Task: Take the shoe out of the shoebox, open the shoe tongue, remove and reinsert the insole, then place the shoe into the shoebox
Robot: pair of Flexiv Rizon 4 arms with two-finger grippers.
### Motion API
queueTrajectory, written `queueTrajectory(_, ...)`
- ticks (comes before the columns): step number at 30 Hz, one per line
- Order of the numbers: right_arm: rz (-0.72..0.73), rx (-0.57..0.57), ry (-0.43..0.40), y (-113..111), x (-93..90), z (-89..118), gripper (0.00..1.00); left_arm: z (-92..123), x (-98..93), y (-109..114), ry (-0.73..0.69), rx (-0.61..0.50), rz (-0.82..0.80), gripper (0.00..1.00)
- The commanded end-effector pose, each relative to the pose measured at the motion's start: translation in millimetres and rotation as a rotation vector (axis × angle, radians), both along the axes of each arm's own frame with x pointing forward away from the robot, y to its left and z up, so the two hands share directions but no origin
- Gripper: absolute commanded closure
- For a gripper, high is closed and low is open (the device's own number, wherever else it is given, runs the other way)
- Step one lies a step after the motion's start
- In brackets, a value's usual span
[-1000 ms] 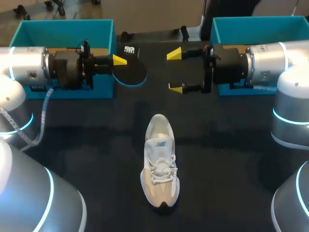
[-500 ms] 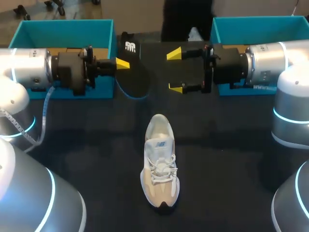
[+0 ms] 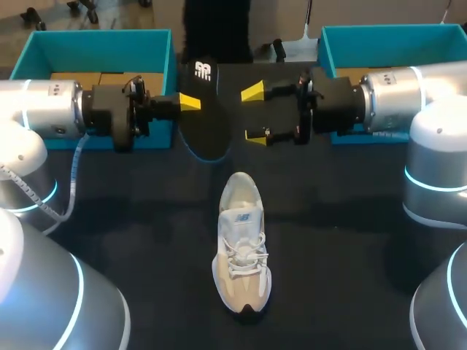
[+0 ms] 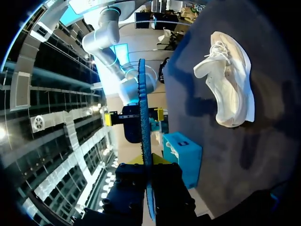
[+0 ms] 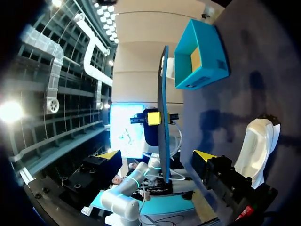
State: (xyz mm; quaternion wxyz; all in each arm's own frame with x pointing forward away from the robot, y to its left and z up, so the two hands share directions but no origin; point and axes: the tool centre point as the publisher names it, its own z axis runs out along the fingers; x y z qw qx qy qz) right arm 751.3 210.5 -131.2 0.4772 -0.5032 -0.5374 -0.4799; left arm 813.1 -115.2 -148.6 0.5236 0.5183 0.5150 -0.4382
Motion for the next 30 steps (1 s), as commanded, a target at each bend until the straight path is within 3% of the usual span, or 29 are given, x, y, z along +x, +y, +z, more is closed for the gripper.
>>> queueTrajectory(1, 0.01, 0.002, -0.017, 11, 3.2, -4, 0.0, -1, 1.9, -5, -0.002, -0.002, -0.005, 1.0)
queueTrajectory(5, 0.028, 0.007, -0.046, 18, 5.1, -5, 0.0, -2, 0.2, -8, 0.003, -0.007, -0.019, 1.0)
queueTrajectory(13, 0.063, 0.009, -0.058, 31, 11.2, -10, 0.09, -2, -1.8, -9, 0.009, -0.025, -0.043, 1.0)
queueTrajectory(14, 0.068, 0.008, -0.062, 33, 11.5, -10, 0.12, -2, -1.8, -9, 0.009, -0.025, -0.043, 1.0)
queueTrajectory(16, 0.069, 0.01, -0.063, 35, 11.7, -10, 0.29, -2, -1.8, -9, 0.009, -0.025, -0.043, 1.0)
queueTrajectory(22, 0.08, 0.015, -0.071, 47, 6.5, -12, 0.46, -2, -1.8, -9, 0.009, -0.025, -0.043, 1.0)
queueTrajectory(30, 0.084, 0.014, -0.073, 55, 0.5, -14, 0.47, -2, -1.8, -9, 0.009, -0.025, -0.043, 1.0)
